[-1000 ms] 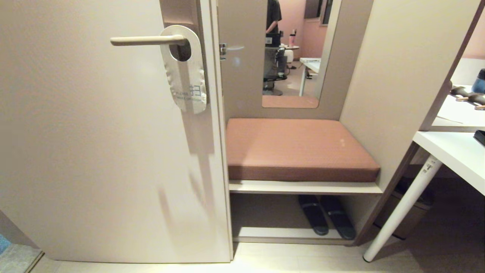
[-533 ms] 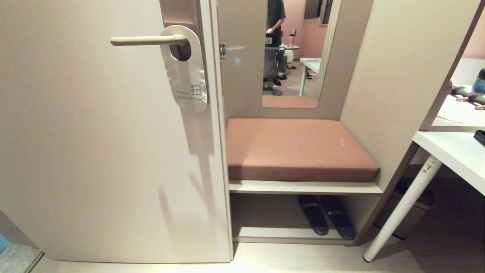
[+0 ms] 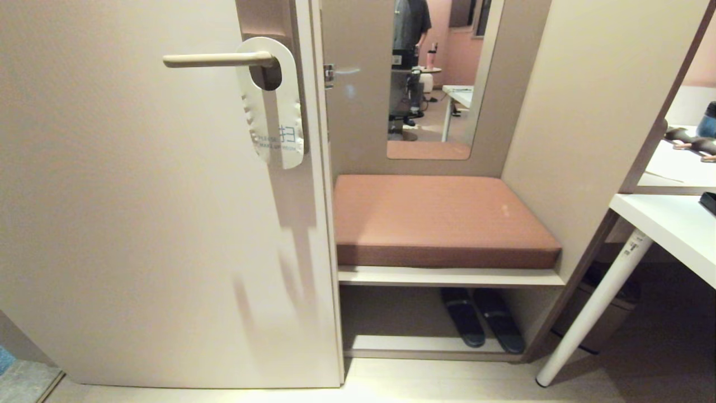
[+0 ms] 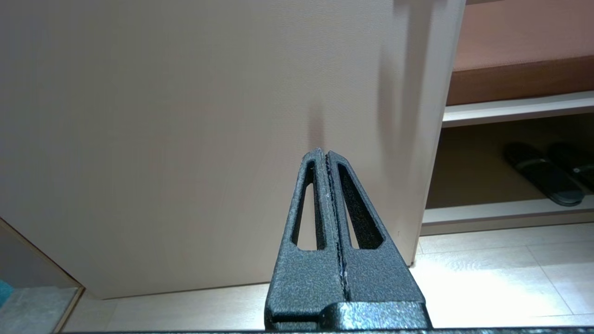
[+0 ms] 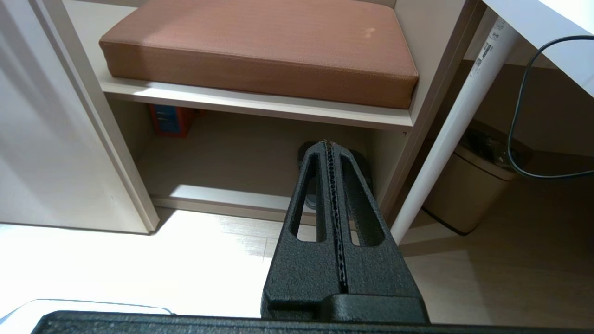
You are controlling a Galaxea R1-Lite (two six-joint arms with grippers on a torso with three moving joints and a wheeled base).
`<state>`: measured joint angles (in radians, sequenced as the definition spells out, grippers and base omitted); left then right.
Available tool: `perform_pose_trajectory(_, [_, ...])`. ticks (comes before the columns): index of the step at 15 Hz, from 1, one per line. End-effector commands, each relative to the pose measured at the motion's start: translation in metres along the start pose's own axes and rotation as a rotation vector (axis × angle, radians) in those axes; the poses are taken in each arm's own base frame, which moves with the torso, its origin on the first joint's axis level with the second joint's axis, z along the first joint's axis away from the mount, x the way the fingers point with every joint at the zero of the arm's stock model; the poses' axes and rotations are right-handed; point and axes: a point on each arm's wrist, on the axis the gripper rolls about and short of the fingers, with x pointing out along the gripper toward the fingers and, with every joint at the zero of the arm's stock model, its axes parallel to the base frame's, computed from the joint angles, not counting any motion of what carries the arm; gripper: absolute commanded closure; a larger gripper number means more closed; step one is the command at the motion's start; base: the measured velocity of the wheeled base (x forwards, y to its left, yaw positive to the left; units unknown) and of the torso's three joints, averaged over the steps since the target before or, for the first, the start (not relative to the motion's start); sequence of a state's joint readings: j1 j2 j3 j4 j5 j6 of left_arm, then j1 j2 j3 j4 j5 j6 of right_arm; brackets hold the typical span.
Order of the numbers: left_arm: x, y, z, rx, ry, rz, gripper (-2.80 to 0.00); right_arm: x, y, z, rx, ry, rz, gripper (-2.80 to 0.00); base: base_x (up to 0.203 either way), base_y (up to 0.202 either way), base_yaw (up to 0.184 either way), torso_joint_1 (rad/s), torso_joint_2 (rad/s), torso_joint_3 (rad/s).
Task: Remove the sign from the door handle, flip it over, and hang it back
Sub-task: Take down the sign
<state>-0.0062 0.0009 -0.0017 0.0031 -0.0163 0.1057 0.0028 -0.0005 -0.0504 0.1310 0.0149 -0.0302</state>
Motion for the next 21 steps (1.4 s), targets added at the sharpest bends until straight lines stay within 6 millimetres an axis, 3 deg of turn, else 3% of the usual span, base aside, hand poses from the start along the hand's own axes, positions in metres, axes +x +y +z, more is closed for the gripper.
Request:
perform_pose_trajectory(1, [0.0001,-0.0001,0.0000,0.008,0.001,-0.002,0.00,0.0000,0.0000,0.0000,0.000,0.001,0.001,0.00,0.000,0.000,0.000,0.000,0.00,0.000])
perform_pose_trajectory(21, [0.0001,-0.0001,0.0003,0.032,-0.003,-0.005,0.00,0.0000,0.0000,0.0000,0.000,0.001,0.001,0.00,0.000,0.000,0.000,0.000,0.00,0.000])
